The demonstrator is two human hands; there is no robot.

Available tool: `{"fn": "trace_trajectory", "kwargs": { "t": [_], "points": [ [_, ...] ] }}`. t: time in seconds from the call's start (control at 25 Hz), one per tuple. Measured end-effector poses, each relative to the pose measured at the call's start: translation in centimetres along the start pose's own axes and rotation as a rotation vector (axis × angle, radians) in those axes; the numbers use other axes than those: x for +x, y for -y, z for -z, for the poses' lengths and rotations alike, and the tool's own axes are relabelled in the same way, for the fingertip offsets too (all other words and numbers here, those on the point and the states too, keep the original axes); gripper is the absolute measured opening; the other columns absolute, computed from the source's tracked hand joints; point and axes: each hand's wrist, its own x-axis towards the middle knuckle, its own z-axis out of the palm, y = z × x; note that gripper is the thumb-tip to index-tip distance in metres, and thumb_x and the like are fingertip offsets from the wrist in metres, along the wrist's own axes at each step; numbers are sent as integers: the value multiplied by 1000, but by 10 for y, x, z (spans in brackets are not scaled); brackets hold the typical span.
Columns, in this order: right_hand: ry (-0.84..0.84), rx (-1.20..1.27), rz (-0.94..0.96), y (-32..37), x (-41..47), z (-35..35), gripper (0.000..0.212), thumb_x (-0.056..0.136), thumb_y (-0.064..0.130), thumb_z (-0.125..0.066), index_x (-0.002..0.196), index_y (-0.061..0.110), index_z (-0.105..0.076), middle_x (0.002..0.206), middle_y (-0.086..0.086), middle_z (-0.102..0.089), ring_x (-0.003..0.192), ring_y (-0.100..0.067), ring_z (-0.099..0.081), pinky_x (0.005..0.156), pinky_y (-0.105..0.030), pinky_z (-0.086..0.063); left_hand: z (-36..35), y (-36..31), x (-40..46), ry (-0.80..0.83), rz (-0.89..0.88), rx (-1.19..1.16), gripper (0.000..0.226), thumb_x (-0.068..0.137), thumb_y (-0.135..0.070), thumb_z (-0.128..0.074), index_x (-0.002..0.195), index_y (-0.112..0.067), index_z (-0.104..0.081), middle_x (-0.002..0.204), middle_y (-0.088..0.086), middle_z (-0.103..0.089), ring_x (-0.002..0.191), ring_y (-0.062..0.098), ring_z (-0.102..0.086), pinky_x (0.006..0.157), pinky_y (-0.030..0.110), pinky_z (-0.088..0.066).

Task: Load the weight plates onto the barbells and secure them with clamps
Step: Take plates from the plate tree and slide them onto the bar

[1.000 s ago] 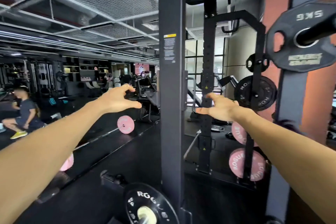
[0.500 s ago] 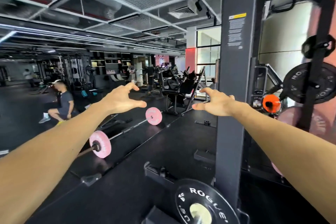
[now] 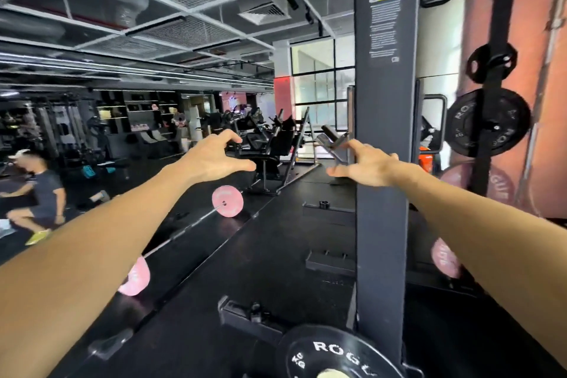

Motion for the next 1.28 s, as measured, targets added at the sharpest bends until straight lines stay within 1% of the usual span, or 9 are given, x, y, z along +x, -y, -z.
{"fn": "trace_trajectory", "kwargs": {
  "t": [0.16, 0.36, 0.6, 0.72, 0.8, 0.92, 1.04, 1.16, 1.28],
  "points": [
    [-39, 33, -145, -42, -9, 9, 92, 65, 81, -57, 142, 39, -30, 150, 0, -40, 134, -28, -43, 111, -53, -26, -36, -18, 33, 75, -87, -63, 67, 75, -59, -75, 131, -35, -47, 143, 5, -45, 132, 26, -44, 105, 44, -39],
    [-101, 16, -309, -63, -51, -9, 84, 72, 70, -64, 143, 37, -33, 146, 2, -46, 134, -25, -44, 113, -49, -24, -84, -30, 32, 199, -207, -161, 67, 78, -55, -76, 134, -34, -46, 145, 5, -43, 130, 27, -44, 100, 40, -39],
    [-98, -23, -428, -70, -117, -75, 86, 67, 74, -63, 140, 36, -37, 142, 3, -52, 131, -26, -47, 112, -52, -27, -157, 17, -7, 327, -247, -200, 72, 74, -60, -75, 135, -37, -45, 150, 6, -39, 135, 26, -41, 107, 45, -39],
    [-52, -18, -456, -83, -142, -125, 94, 58, 81, -57, 139, 37, -37, 136, 3, -56, 130, -24, -49, 112, -52, -28, -204, 38, -31, 364, -232, -218, 72, 75, -59, -75, 136, -36, -45, 150, 7, -38, 136, 26, -41, 108, 45, -38],
    [9, -34, -488, -101, -158, -175, 88, 69, 75, -61, 143, 35, -35, 129, 3, -56, 131, -26, -48, 112, -52, -27, -247, 56, -50, 398, -208, -209, 73, 76, -59, -75, 138, -35, -44, 149, 8, -39, 134, 28, -42, 106, 44, -38],
    [64, -22, -494, -137, -173, -256, 80, 78, 66, -64, 145, 34, -33, 139, 1, -52, 133, -27, -45, 113, -53, -25, -321, 86, -80, 440, -169, -220, 70, 78, -55, -75, 138, -34, -45, 146, 8, -42, 131, 27, -44, 102, 41, -37],
    [73, 50, -484, -169, -178, -324, 81, 73, 65, -69, 141, 33, -37, 141, 3, -52, 130, -24, -48, 112, -50, -31, -391, 118, -104, 472, -140, -209, 69, 77, -54, -76, 136, -34, -45, 143, 8, -45, 129, 27, -46, 99, 40, -39],
    [94, 94, -509, -207, -181, -395, 94, 57, 72, -68, 138, 35, -37, 137, 1, -56, 123, -24, -53, 108, -47, -37, -463, 150, -123, 495, -113, -179, 70, 74, -56, -77, 134, -35, -46, 140, 7, -48, 124, 27, -49, 101, 42, -42],
    [128, 100, -509, -238, -183, -453, 84, 74, 57, -74, 143, 28, -35, 137, -5, -52, 122, -26, -53, 103, -35, -40, -526, 173, -131, 507, -101, -172, 69, 75, -54, -77, 134, -35, -46, 132, 5, -51, 117, 26, -53, 100, 42, -44]
  ]
}}
